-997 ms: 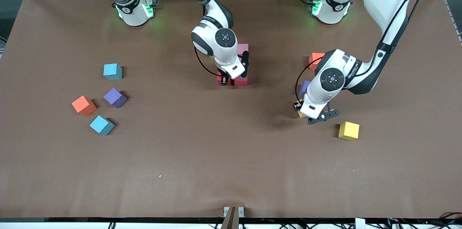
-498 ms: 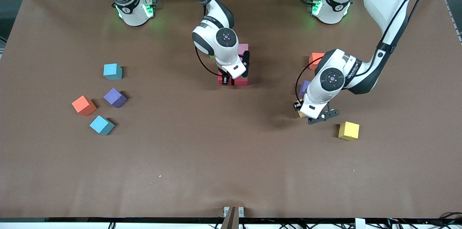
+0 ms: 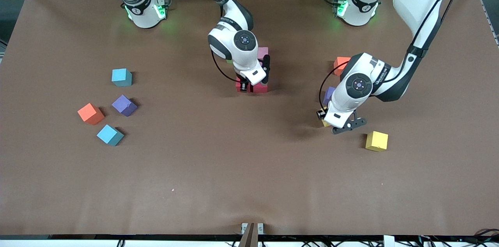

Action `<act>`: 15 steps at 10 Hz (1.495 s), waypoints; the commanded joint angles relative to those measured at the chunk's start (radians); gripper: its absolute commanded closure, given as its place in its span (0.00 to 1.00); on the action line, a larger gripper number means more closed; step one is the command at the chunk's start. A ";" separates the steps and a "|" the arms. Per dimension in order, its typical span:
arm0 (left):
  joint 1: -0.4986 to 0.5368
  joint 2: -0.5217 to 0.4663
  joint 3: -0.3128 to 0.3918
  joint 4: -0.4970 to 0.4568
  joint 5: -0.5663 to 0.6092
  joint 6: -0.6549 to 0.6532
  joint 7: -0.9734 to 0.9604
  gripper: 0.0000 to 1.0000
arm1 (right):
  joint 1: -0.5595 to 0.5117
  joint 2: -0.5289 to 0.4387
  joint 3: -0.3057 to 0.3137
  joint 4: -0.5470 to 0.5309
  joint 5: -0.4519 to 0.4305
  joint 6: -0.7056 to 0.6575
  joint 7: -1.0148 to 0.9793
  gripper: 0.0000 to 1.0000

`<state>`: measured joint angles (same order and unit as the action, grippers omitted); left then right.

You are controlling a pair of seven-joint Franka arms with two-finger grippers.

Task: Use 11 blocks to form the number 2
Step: 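Place the red cube beside the pink cubes with the right gripper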

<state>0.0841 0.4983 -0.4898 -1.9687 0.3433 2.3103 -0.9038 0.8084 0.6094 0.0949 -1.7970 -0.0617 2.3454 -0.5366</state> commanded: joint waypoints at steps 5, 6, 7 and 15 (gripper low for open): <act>0.000 -0.021 -0.004 0.005 -0.003 -0.018 -0.004 0.49 | 0.028 0.039 -0.014 0.041 -0.006 0.002 0.033 0.89; 0.000 -0.023 -0.004 0.007 -0.003 -0.020 -0.004 0.49 | 0.029 0.041 -0.014 0.041 -0.006 0.003 0.033 0.89; -0.001 -0.021 -0.003 0.010 -0.004 -0.034 -0.004 0.49 | 0.029 0.043 -0.014 0.041 -0.006 0.003 0.033 0.87; 0.000 -0.020 -0.004 0.051 -0.017 -0.086 -0.003 0.52 | 0.029 0.036 -0.034 0.042 -0.003 0.005 0.023 0.00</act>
<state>0.0837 0.4982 -0.4908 -1.9309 0.3433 2.2662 -0.9057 0.8169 0.6182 0.0813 -1.7864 -0.0619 2.3476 -0.5190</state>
